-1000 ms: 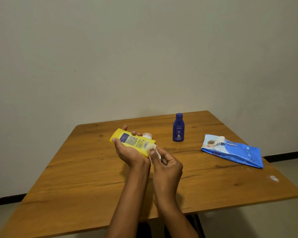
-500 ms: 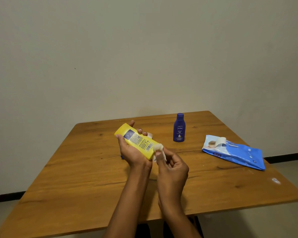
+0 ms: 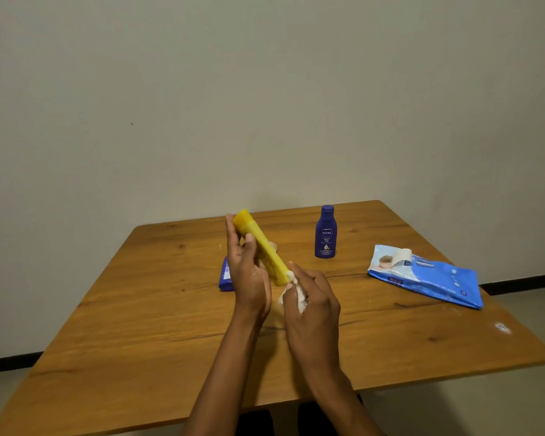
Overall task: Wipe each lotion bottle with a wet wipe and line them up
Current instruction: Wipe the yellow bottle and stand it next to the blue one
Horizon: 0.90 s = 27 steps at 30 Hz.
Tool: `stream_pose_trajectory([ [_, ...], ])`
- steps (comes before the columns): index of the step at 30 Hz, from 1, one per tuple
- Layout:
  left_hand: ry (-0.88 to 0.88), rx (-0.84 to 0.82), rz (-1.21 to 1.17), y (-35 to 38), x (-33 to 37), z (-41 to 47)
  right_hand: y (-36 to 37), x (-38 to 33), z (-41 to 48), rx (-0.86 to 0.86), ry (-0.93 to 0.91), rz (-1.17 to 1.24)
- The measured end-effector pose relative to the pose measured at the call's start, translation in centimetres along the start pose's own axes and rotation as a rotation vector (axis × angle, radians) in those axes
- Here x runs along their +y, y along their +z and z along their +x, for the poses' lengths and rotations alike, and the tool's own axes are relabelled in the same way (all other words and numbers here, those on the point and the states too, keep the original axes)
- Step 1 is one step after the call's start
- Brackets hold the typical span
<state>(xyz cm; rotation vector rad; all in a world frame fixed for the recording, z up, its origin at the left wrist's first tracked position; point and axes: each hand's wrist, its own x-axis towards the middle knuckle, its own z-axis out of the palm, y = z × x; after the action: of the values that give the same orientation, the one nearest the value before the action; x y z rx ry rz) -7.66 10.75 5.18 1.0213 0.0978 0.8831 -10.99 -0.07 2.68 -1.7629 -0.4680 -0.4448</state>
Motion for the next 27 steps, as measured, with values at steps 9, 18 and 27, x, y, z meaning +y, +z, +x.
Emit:
stream_pose_trajectory([
  [9,-0.115,-0.161,0.403,-1.9,-2.2,0.2,0.2,4.2,3.4,-0.076,0.252,0.057],
  [18,-0.207,-0.141,0.711,-0.7,-7.9,3.6,4.4,9.5,8.8,0.103,0.399,0.038],
  [27,-0.189,-0.025,0.733,-0.6,-14.4,5.8,7.5,13.8,10.8,0.178,0.466,-0.096],
])
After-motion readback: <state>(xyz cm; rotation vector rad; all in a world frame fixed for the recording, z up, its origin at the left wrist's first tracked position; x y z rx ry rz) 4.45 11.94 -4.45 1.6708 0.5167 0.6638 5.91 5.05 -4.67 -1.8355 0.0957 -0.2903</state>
